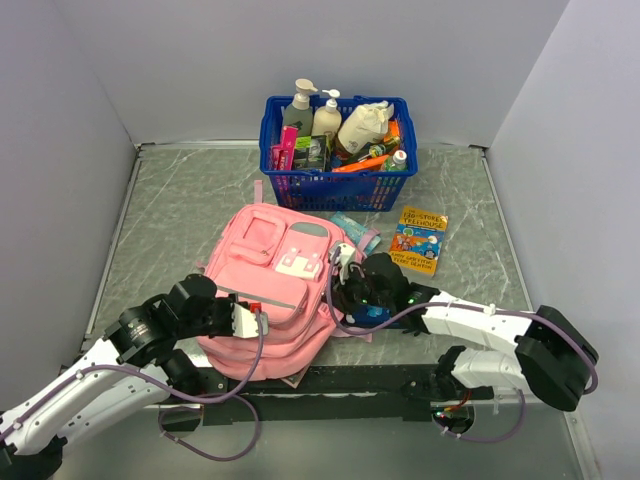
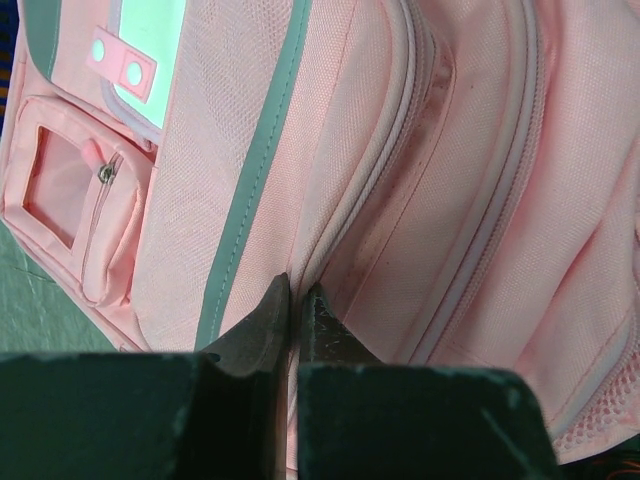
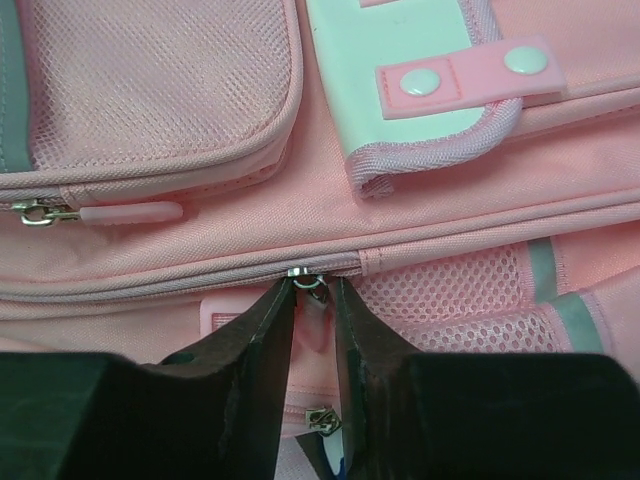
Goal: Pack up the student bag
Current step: Unzip the student bag at the center of the board.
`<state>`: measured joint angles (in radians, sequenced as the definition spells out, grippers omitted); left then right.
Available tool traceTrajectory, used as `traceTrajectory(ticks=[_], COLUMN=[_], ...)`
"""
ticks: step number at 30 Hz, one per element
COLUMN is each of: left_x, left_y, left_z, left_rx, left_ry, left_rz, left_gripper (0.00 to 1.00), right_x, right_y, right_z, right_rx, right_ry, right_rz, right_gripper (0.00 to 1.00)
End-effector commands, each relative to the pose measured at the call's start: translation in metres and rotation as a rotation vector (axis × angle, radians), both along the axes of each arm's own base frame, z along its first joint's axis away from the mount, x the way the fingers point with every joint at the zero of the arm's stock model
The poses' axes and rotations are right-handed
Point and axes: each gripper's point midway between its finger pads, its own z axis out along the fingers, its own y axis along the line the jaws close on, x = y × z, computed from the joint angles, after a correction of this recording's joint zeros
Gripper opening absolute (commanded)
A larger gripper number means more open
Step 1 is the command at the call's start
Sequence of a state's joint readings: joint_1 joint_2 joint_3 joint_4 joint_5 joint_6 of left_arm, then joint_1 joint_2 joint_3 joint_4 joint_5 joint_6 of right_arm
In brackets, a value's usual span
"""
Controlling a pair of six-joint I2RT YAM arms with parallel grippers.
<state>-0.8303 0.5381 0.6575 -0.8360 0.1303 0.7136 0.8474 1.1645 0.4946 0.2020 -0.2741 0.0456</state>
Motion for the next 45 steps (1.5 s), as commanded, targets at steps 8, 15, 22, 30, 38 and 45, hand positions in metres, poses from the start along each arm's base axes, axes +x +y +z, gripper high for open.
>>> traceTrajectory(ticks=[8,15,22,30,38,45], left_x=[0.014,0.022,0.028,0.036,0.072,0.084], left_y=[-0.012,-0.011,-0.01,-0.011,-0.008,0.016], left_z=[0.023,0.023,0.022,0.025,0.079,0.133], left_rx=[-0.097,-0.114,-0.121,-0.139,-0.321,-0.378], left_ry=[-0.064,-0.072,-0.076,-0.09,-0.146,-0.249], left_rz=[0.031,0.088,0.128,0.172,0.417,0.521], left_gripper=[0.01,0.01,0.01,0.01,0.01,0.01], right_x=[0.01,-0.008,-0.03,-0.056,-0.077,-0.085], right_y=[-0.007,-0.011,-0.002,0.014,0.046,0.088], right_z=[0.053,0.05,0.06,0.079,0.106,0.132], right_rx=[0.075,0.096,0.107,0.11,0.134,0.111], right_ry=[-0.119,-0.078,-0.041,-0.003,-0.007,-0.06], right_rz=[-0.092,-0.066,-0.01,0.048,0.137,0.265], right_gripper=[0.0,0.0,0.0,0.0,0.0,0.0])
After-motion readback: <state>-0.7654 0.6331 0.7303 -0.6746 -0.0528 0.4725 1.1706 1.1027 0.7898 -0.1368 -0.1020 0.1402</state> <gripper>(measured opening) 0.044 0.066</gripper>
